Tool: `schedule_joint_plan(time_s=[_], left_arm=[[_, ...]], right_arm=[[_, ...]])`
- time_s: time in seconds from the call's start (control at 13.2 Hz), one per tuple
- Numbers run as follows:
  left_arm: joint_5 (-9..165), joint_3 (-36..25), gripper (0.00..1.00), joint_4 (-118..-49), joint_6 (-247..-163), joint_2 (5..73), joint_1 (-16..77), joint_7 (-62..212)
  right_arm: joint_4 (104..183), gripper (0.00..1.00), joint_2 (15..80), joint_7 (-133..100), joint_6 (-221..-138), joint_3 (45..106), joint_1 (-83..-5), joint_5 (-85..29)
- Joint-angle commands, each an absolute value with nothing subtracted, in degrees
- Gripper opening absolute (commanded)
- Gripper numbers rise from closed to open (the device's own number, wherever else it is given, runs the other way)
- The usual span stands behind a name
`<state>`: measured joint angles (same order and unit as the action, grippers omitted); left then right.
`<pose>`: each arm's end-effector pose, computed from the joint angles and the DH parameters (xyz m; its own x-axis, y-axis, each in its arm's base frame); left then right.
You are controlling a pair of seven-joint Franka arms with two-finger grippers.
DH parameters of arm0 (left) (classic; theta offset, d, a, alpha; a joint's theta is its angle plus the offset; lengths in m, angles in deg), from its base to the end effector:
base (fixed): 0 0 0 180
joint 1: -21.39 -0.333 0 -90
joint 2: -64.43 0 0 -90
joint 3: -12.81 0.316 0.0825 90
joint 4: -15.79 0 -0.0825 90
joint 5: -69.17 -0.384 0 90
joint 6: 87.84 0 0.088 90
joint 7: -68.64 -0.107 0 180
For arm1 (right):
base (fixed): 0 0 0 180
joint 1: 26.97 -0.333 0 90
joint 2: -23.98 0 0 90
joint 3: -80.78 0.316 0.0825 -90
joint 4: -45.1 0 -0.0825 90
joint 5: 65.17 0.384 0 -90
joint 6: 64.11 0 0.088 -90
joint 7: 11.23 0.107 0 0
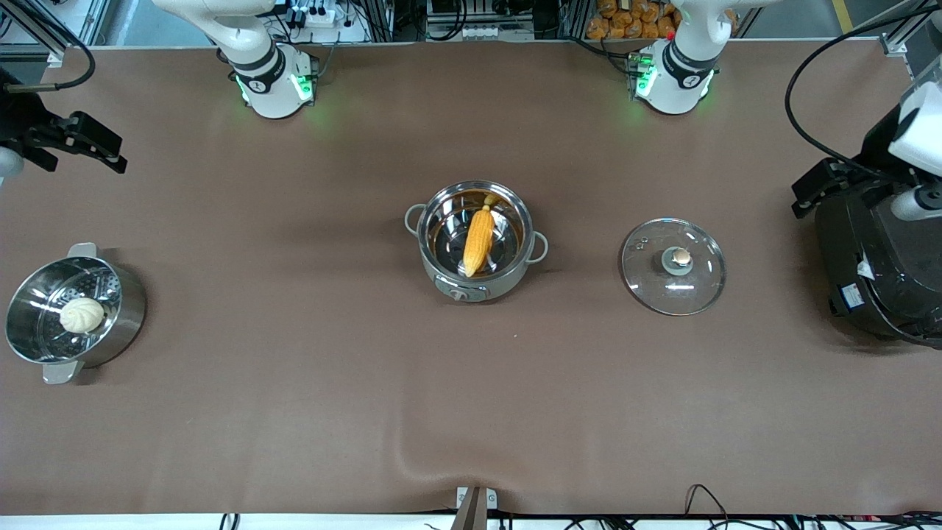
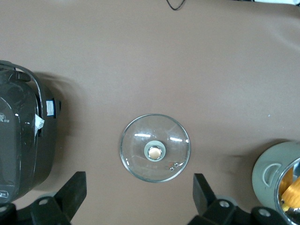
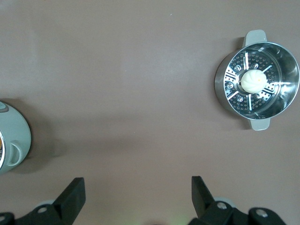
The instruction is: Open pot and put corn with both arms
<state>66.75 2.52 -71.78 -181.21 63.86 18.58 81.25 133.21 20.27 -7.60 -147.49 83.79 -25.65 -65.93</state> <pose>0.5599 -0.0686 0.6447 0.9913 0.0876 0.0979 0.0899 -0.9958 -0.0195 0.5219 0.0149 0.6647 0.9992 -0.0355 -0.0168 -0.0352 -0.9992 0.0177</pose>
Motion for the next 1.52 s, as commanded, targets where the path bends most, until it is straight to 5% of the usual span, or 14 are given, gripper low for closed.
schedule_joint_plan(time_s=[0.0, 1.44], left_arm=[[67.94, 3.57, 1.0, -73.07, -177.95, 65.66, 20.76, 77.26], [69.26, 4.28, 1.0, -72.18, -173.36, 65.57, 20.6, 74.7]], right_arm=[[131.32, 1.0, 21.26, -9.2, -146.2, 84.56, -22.67, -63.94], [126.14, 1.0, 24.86, -10.0, -142.25, 84.65, -21.08, -64.12]])
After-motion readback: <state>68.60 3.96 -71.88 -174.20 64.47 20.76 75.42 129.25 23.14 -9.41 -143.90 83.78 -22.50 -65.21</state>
